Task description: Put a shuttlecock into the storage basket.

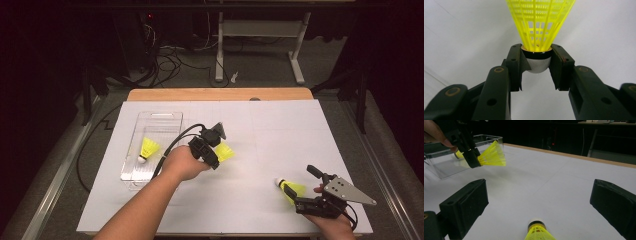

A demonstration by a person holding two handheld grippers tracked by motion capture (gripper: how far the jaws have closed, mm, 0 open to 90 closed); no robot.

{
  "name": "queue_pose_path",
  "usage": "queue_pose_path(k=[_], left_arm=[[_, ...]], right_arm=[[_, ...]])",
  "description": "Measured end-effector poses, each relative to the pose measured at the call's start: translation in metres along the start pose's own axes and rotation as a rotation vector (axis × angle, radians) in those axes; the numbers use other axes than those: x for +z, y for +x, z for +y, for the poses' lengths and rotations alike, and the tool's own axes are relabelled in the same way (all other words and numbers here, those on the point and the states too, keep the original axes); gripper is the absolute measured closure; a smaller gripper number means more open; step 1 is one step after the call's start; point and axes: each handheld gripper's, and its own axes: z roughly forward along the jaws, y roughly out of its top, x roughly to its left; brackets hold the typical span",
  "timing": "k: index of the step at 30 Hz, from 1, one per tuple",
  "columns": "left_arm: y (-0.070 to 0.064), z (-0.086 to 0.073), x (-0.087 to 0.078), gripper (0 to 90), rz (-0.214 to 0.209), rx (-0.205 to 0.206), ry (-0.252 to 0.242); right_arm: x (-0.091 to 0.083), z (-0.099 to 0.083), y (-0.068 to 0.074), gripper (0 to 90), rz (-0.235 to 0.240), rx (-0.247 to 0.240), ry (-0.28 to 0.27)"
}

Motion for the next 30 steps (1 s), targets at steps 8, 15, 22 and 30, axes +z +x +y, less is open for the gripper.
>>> queue_pose_path(k=[8, 15, 22, 30], left_arm=[[-0.004, -0.002, 0.001, 64.6, -0.012, 0.006, 0.003], [-0.001, -0.011, -0.003, 64.5, 0.001, -0.017, 0.013], [0.0, -0.013, -0.015, 64.6, -0.003, -0.044, 0.004], [0.004, -0.018, -0.03, 64.6, -0.014, -0.062, -0.009]], right_arm=[[0.0, 0.0, 0.0, 2.4, 0.001, 0.002, 0.0], [0.0, 0.0, -0.001, 2.4, 0.001, 0.005, 0.001], [0.0, 0.0, 0.001, 2.5, 0.003, 0.002, 0.005], [0.001, -0.001, 0.0, 2.6, 0.002, 0.003, 0.005]])
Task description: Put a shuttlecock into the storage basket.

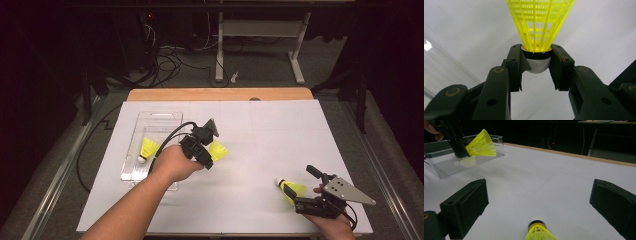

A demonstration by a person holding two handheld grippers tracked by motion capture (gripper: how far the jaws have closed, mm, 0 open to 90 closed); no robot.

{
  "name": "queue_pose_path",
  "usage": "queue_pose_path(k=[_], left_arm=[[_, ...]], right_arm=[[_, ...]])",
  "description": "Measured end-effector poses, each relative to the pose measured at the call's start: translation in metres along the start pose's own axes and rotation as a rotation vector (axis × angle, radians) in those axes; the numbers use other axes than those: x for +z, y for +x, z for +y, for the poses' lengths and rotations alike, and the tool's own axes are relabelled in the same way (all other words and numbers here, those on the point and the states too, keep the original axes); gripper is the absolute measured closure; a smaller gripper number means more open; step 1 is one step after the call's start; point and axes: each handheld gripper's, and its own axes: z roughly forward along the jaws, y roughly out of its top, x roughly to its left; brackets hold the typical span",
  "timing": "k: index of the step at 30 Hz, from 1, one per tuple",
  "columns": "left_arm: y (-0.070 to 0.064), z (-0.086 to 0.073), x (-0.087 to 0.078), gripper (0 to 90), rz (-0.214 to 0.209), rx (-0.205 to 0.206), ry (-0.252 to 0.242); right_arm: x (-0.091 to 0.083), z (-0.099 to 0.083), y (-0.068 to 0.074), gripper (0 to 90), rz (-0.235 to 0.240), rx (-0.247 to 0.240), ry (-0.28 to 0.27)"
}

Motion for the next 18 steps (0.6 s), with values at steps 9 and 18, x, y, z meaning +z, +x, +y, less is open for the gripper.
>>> queue_pose_path(k=[9, 18], left_arm=[[0.005, -0.004, -0.013, 64.6, 0.008, -0.016, -0.012], [0.008, -0.006, -0.024, 64.6, 0.004, -0.021, -0.024]], right_arm=[[0.0, 0.0, 0.001, 2.7, 0.0, -0.002, 0.0], [0.0, 0.0, 0.001, 2.4, 0.005, -0.005, -0.007]])
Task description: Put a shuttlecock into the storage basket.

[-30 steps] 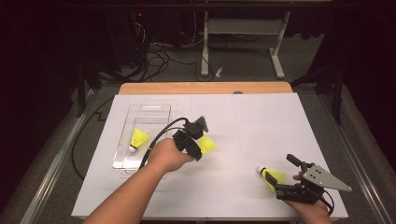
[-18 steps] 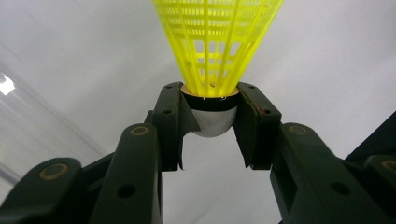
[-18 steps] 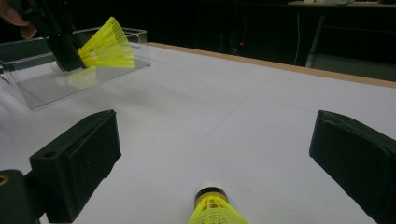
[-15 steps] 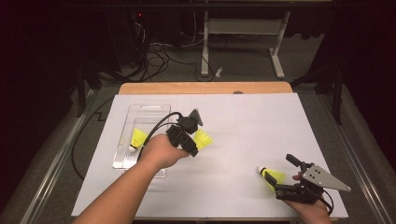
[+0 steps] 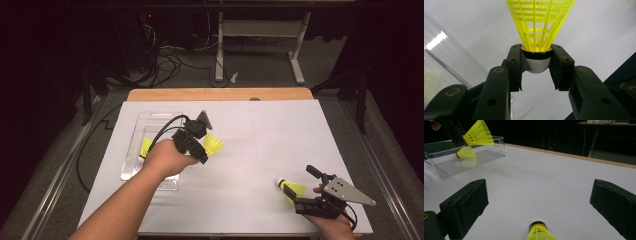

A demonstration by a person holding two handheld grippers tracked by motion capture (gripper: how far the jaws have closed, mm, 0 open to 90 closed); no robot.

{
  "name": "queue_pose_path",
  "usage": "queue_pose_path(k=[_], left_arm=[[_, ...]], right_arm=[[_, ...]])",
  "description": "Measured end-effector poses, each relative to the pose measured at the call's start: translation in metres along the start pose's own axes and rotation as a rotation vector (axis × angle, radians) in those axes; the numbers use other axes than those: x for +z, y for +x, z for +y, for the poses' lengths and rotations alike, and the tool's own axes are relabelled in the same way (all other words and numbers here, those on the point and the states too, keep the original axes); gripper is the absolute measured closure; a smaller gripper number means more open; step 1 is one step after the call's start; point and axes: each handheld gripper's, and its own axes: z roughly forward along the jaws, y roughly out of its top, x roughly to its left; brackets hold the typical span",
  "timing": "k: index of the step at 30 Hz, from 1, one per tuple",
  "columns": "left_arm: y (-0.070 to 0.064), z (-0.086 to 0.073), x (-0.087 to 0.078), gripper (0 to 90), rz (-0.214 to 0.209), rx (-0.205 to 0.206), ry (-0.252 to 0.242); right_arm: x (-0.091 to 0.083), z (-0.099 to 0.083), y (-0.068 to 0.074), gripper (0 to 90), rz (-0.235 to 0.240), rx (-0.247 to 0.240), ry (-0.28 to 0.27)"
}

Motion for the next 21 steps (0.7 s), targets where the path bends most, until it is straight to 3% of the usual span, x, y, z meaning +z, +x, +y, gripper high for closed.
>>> queue_pose_path(k=[7, 21], left_arm=[[0.006, -0.002, -0.007, 64.7, 0.005, -0.015, -0.001], [0.028, -0.01, -0.031, 64.6, 0.019, -0.071, -0.047]], right_arm=[[0.0, 0.0, 0.0, 0.8, -0.001, -0.001, 0.0], [-0.002, 0.002, 0.001, 0.3, -0.001, -0.003, -0.03]])
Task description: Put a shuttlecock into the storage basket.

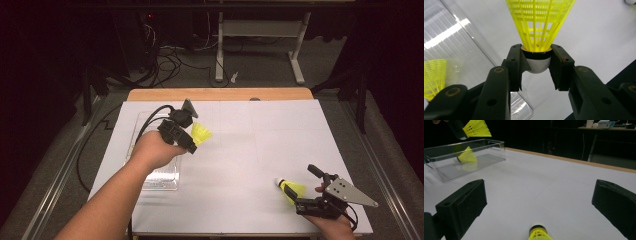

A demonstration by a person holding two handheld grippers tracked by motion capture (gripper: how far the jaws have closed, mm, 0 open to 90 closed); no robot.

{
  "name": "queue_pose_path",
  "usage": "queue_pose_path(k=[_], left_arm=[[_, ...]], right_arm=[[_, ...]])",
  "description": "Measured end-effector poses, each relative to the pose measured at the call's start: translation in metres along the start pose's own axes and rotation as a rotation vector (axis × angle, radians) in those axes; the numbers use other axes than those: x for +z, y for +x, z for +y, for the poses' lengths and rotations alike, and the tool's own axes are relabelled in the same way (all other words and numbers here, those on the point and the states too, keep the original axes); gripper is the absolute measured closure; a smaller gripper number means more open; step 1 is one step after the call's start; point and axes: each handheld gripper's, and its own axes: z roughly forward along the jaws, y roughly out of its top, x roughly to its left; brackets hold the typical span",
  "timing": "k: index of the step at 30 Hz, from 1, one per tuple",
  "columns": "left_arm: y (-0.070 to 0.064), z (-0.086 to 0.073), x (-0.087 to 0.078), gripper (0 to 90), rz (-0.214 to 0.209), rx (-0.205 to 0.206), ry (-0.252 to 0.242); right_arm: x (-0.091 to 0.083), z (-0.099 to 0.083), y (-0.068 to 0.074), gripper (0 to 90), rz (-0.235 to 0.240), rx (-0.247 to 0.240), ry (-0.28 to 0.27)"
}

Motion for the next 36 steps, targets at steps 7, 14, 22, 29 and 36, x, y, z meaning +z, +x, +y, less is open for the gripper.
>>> queue_pose_path(k=[7, 14, 22, 29, 36], left_arm=[[0.017, -0.006, -0.006, 64.6, 0.025, -0.045, -0.003], [0.032, -0.013, -0.007, 64.6, 0.025, -0.079, -0.001], [0.047, -0.022, -0.008, 64.6, 0.032, -0.121, 0.002], [0.059, -0.029, -0.004, 64.6, 0.047, -0.15, 0.012], [0.07, -0.033, -0.003, 64.6, 0.044, -0.182, 0.009]], right_arm=[[0.0, 0.001, 0.001, 0.3, 0.005, -0.003, -0.001], [0.0, 0.001, 0.001, 0.3, 0.009, -0.003, 0.001], [0.0, 0.001, 0.001, 0.3, 0.009, -0.005, 0.002], [0.0, 0.001, 0.001, 0.3, 0.009, -0.006, 0.003], [0.0, 0.001, 0.0, 0.3, 0.006, -0.001, 0.003]])
